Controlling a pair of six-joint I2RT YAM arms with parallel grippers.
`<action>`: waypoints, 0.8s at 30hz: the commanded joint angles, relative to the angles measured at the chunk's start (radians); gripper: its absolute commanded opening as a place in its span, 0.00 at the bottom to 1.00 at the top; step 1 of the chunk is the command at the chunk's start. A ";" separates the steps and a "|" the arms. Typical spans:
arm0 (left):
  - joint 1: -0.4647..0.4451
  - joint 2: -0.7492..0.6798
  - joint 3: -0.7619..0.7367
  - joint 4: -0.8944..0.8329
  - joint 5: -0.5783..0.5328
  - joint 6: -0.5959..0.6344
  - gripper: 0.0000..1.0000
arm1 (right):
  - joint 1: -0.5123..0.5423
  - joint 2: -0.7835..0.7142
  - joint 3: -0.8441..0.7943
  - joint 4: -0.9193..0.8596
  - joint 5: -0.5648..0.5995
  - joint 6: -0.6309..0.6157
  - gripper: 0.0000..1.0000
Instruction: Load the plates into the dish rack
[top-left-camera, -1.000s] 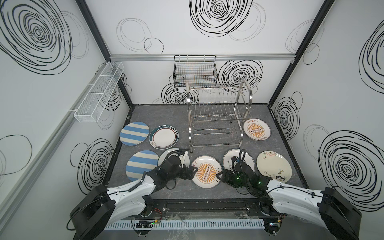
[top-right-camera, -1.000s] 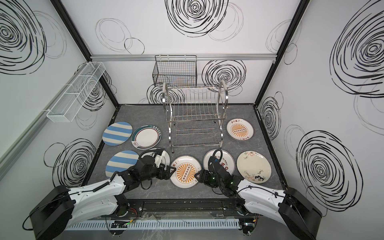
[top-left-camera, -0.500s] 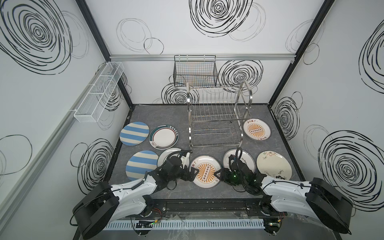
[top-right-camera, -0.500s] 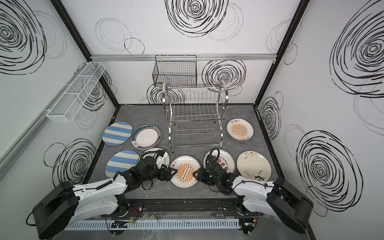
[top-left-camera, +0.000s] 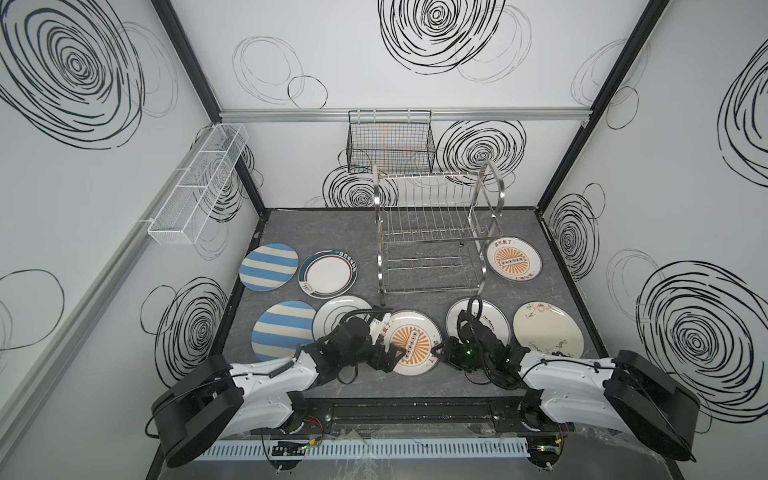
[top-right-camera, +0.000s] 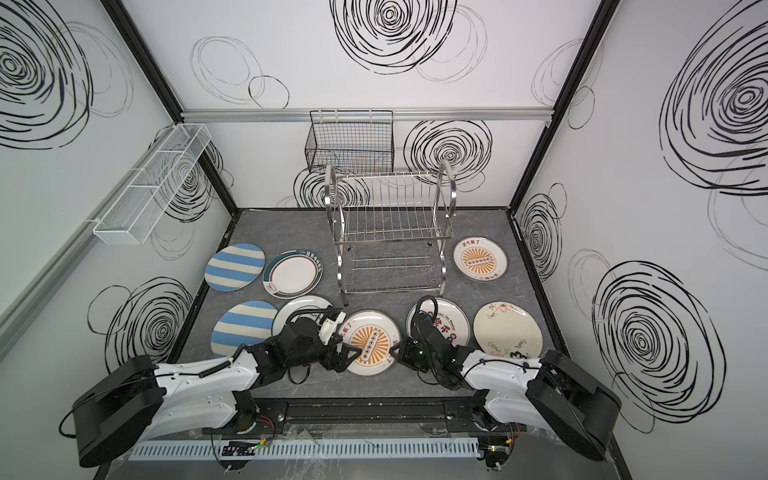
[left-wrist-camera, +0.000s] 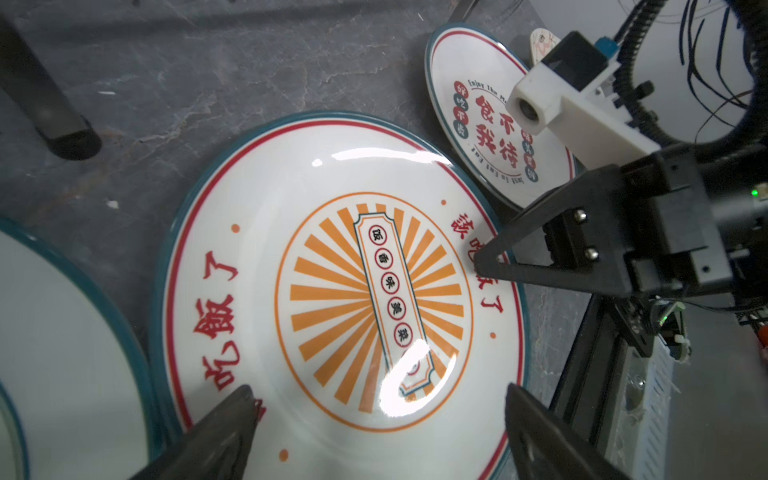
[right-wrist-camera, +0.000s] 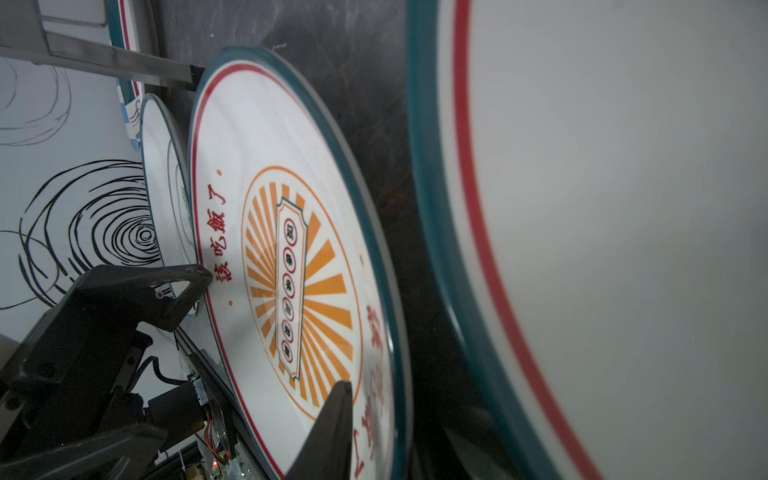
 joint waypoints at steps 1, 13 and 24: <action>-0.018 0.017 0.022 0.024 0.006 0.023 0.96 | 0.006 0.008 0.006 -0.029 0.011 0.000 0.20; -0.025 0.006 0.061 -0.014 -0.017 0.046 0.96 | -0.018 -0.137 -0.024 -0.115 0.063 0.014 0.00; 0.089 -0.091 0.184 -0.157 -0.109 0.065 0.96 | -0.057 -0.419 -0.065 -0.251 0.125 -0.001 0.00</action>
